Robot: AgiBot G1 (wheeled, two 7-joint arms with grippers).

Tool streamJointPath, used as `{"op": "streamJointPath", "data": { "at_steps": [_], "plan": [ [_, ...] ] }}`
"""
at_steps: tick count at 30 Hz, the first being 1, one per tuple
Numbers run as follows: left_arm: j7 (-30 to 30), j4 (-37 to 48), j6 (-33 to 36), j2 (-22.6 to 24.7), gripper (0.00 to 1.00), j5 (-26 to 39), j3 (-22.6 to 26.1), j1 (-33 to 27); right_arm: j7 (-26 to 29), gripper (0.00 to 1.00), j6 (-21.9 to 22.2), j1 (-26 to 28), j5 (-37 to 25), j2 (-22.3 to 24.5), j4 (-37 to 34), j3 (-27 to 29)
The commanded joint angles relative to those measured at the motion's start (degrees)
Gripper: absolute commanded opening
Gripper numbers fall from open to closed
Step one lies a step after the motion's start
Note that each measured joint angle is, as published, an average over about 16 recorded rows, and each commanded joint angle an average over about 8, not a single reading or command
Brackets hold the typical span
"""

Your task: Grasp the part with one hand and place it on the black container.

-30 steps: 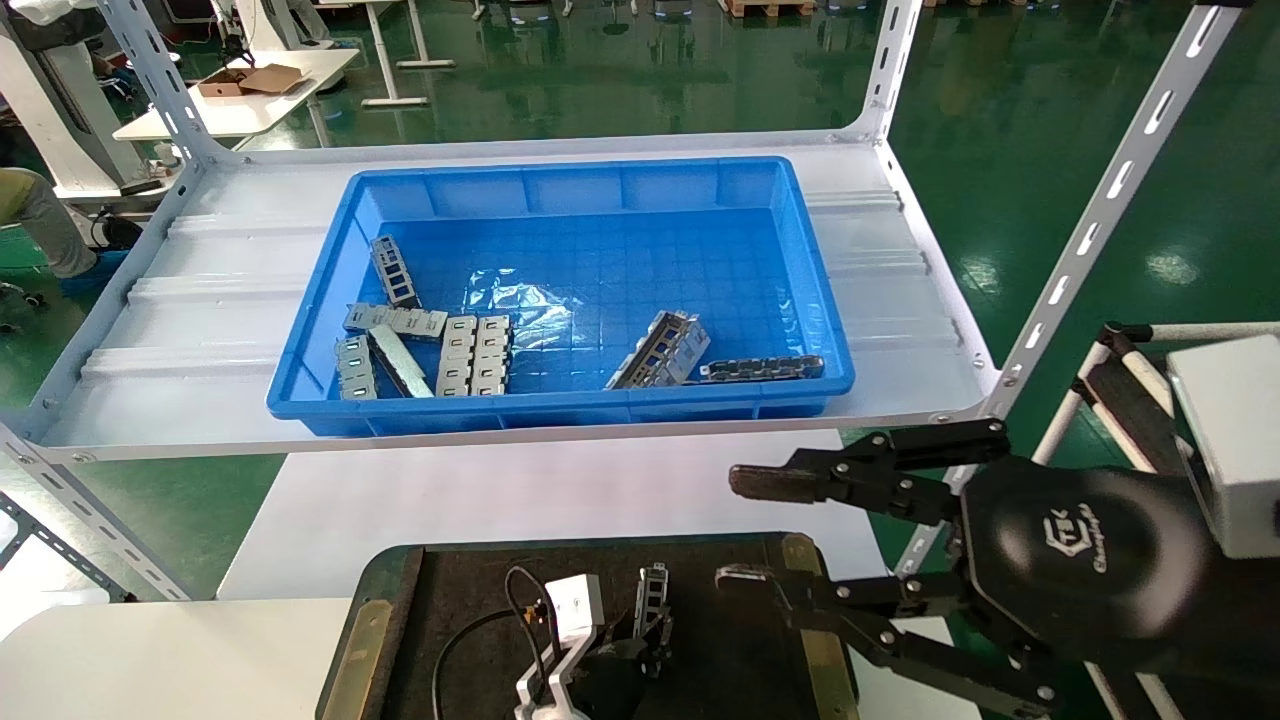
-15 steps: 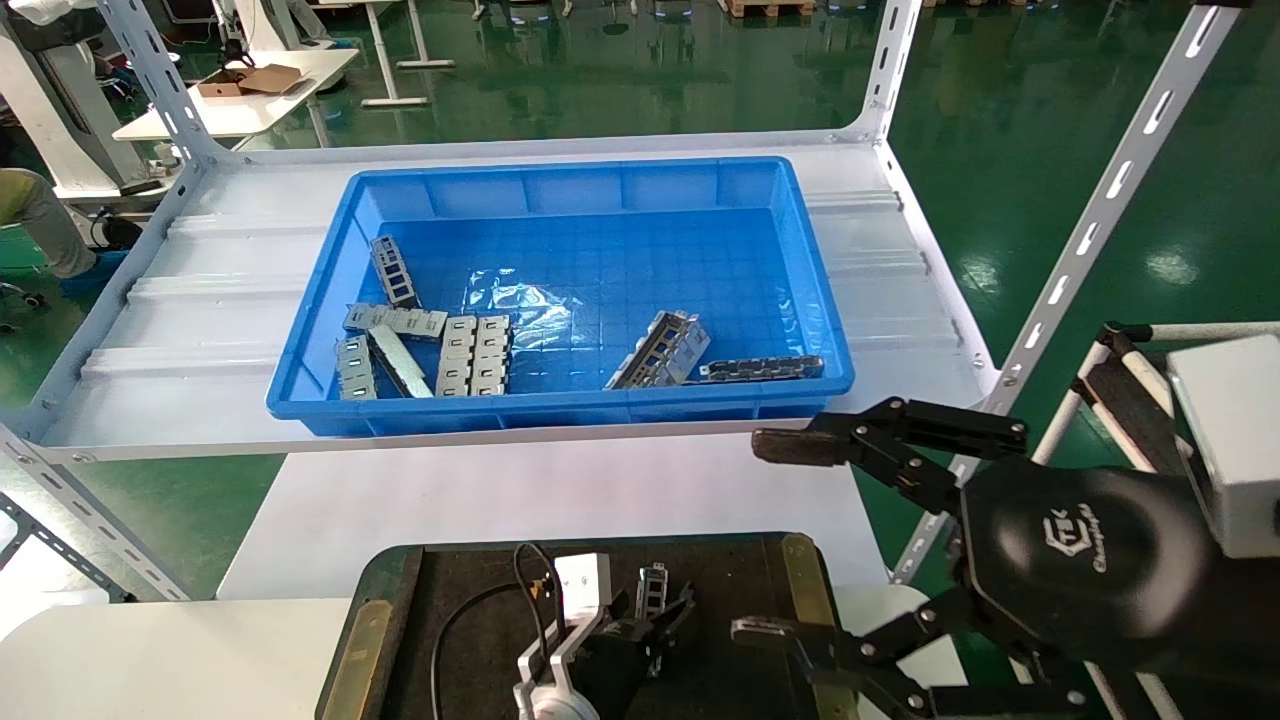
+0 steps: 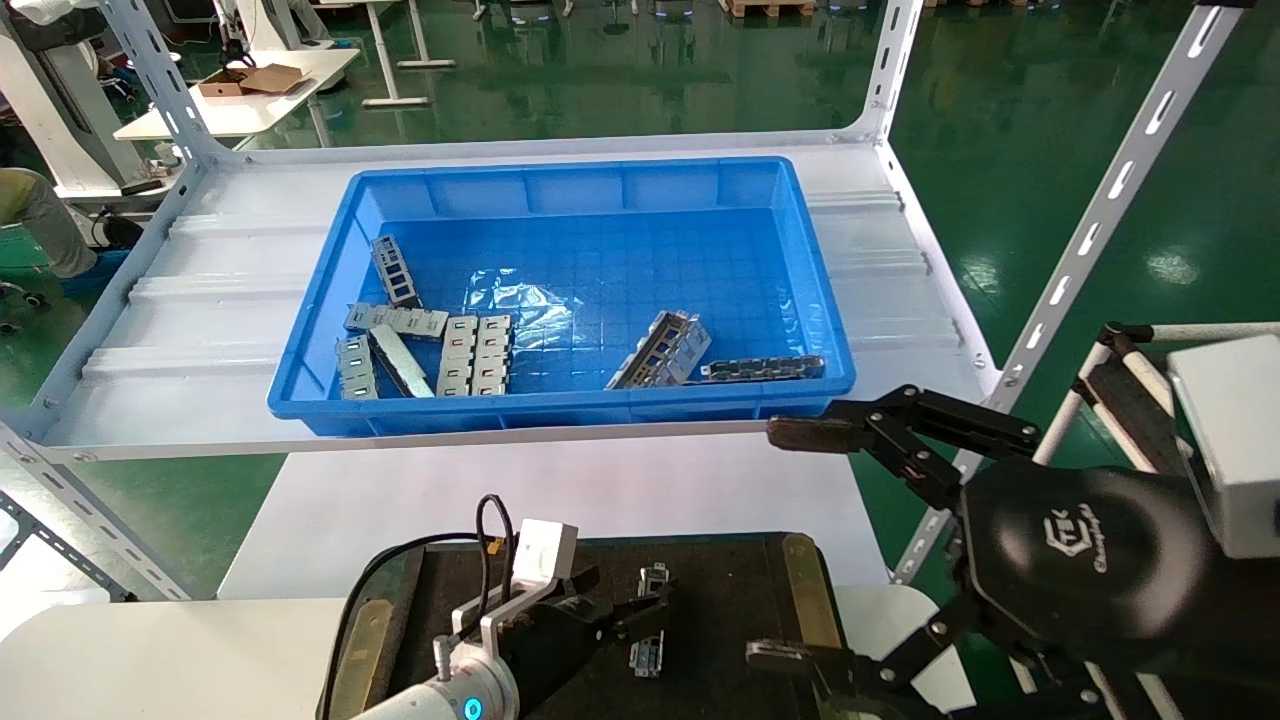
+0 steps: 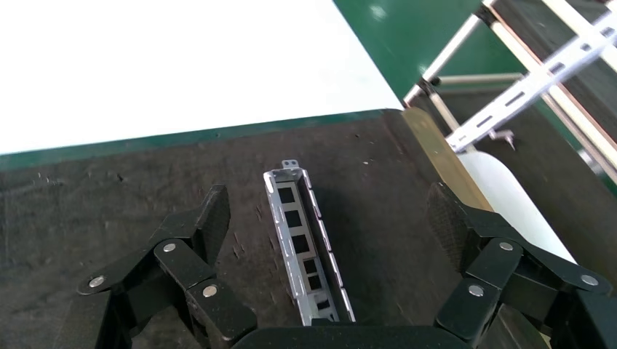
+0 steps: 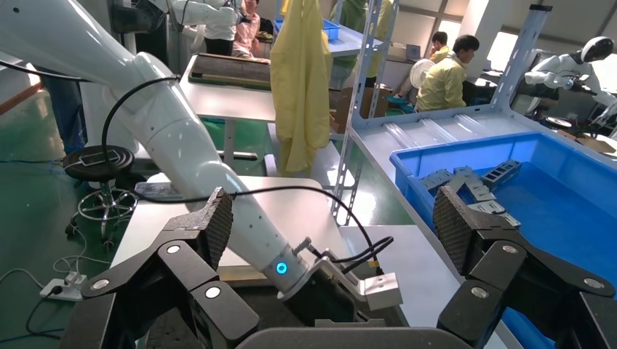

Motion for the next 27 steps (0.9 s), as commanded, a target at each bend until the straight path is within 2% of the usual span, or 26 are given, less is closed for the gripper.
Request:
{"op": "streamJointPath", "data": {
  "at_steps": [1,14,27],
  "plan": [
    [0.0,-0.8,2.5,-1.8,1.0,0.5,-0.1,-0.9,0.0,1.0,0.0,0.0,0.0,0.0,0.0,0.0],
    [3.2,-7.0,17.5,-11.5,1.0,3.9,-4.0,-3.9,0.0,1.0,0.0,0.0,0.0,0.0,0.0,0.0],
    [11.3,-7.9,28.2,-15.6,1.0,3.3,-11.6,-0.8,0.0,1.0,0.0,0.0,0.1,0.0,0.0,-0.1]
  ]
}}
